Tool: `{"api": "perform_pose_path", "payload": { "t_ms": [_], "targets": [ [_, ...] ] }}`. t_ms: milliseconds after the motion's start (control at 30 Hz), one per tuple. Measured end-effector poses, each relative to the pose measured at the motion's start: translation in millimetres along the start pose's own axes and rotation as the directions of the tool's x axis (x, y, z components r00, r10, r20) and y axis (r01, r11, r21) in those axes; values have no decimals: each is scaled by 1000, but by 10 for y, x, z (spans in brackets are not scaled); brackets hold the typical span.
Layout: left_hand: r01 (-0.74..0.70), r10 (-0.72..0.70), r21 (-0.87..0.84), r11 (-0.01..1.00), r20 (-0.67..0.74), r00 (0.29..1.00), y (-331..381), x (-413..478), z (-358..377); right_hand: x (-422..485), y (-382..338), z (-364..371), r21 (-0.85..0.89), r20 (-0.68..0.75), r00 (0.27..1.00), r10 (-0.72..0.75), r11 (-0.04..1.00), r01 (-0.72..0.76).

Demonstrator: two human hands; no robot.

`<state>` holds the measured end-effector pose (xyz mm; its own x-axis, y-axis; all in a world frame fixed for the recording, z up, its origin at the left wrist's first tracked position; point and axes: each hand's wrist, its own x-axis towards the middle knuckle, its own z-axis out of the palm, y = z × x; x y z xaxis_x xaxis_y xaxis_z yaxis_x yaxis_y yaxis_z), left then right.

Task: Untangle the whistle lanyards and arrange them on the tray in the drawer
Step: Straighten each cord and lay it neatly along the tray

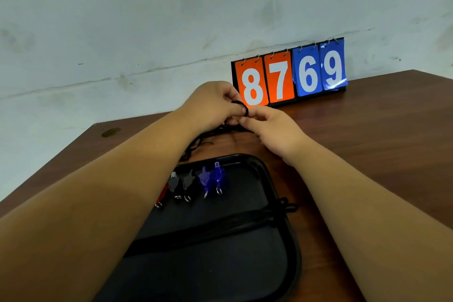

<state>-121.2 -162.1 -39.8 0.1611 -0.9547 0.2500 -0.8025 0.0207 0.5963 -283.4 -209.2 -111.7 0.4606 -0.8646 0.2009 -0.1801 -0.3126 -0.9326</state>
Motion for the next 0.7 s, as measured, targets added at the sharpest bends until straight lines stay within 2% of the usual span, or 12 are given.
{"api": "perform_pose_path", "payload": {
  "t_ms": [167, 333, 433, 533, 600, 700],
  "targets": [
    [-4, 16, 93, 996, -127, 992, -40, 31, -72, 105, 27, -44, 128, -203, 959, 196, 977, -173],
    [24, 6, 131, 991, -225, 974, -203, 96, -225, 176, 59, -124, 406, -300, 884, 359, 886, -223],
    [47, -8, 134, 990, -280, 960, -293, 118, -313, 197, 29, -149, 585, -292, 838, 460, 780, -224],
    [89, -52, 100, 991, -328, 943, -374, 141, -399, 199, 18, -179, 763, -195, 785, 588, 594, -255],
    [117, -91, 50, 992, -360, 929, -414, 142, -457, 129, -44, -205, 822, -139, 794, 591, 516, -241],
    [136, -144, -47, 990, -402, 904, -436, 114, -549, 23, -131, -263, 859, -117, 820, 560, 472, -200]
  ]
}}
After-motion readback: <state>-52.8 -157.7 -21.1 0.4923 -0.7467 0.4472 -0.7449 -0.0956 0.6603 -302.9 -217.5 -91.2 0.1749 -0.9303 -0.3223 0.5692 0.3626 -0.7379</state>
